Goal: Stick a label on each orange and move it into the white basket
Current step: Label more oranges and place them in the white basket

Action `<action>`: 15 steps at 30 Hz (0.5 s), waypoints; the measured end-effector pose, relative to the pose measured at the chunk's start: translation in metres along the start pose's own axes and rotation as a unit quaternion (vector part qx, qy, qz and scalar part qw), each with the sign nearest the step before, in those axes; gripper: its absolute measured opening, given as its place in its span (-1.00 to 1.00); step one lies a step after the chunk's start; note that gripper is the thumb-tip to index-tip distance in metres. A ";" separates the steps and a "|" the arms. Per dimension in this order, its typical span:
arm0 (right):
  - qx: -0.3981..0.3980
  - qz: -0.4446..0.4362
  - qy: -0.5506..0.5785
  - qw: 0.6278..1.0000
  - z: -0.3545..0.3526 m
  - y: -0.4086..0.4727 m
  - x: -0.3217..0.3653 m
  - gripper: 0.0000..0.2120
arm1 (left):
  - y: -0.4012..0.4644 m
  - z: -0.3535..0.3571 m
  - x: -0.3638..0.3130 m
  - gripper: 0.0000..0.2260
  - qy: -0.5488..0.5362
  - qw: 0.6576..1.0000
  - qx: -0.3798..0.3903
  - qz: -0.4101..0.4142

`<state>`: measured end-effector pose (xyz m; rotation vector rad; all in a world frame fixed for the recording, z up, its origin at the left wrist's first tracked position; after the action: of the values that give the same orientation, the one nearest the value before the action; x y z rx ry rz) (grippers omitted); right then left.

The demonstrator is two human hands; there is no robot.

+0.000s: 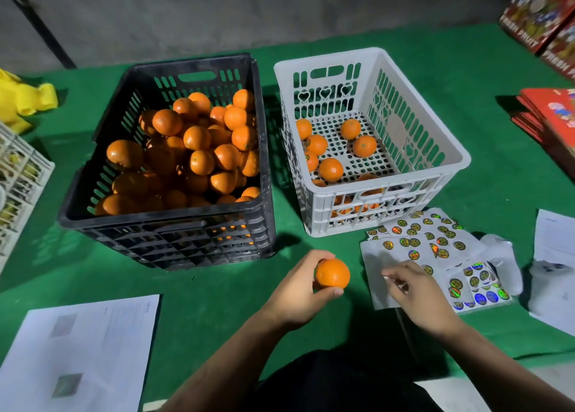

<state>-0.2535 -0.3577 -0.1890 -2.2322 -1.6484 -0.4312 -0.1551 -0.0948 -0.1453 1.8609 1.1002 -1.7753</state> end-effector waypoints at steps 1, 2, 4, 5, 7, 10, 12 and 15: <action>-0.011 -0.008 0.019 1.000 -0.005 0.000 0.009 -0.73 | -0.001 0.000 -0.001 -0.53 -0.007 1.000 -0.001 0.002; -0.025 -0.015 0.039 0.999 -0.010 0.001 0.018 -0.71 | -0.001 0.001 -0.002 -0.54 -0.013 1.000 -0.004 0.003; -0.072 -0.027 0.075 0.994 -0.020 0.002 0.041 -0.73 | -0.001 0.001 -0.003 -0.54 -0.027 1.000 -0.010 0.004; -0.103 -0.036 0.094 0.990 -0.026 0.002 0.053 -0.76 | -0.001 0.001 -0.004 -0.54 -0.032 0.999 -0.013 0.003; -0.150 -0.069 0.122 0.979 -0.036 0.003 0.078 -0.83 | -0.002 0.002 -0.006 -0.54 -0.040 0.999 -0.018 0.004; -0.150 -0.143 0.096 0.973 -0.042 0.002 0.106 -0.87 | -0.003 0.003 -0.012 -0.53 -0.062 0.998 -0.030 0.016; -0.121 -0.180 0.082 0.973 -0.040 0.001 0.111 -0.84 | -0.004 0.002 -0.017 -0.53 -0.074 0.996 -0.036 0.023; -0.057 -0.182 0.130 0.973 -0.045 0.002 0.106 -0.74 | -0.007 0.000 -0.023 -0.55 -0.089 0.995 -0.039 0.031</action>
<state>-0.2233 -0.2872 -0.1028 -1.8431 -1.9262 -0.8918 -0.1580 -0.0969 -0.1214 1.6386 1.0191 -1.7953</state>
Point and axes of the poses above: each hand's wrist, its own y-axis towards the middle knuckle, its own z-axis out of the palm, x = y × z, the point moved 1 cm from there along y, towards the middle knuckle, and after that the axes turned 12 degrees about -y, right-handed, at the moved point
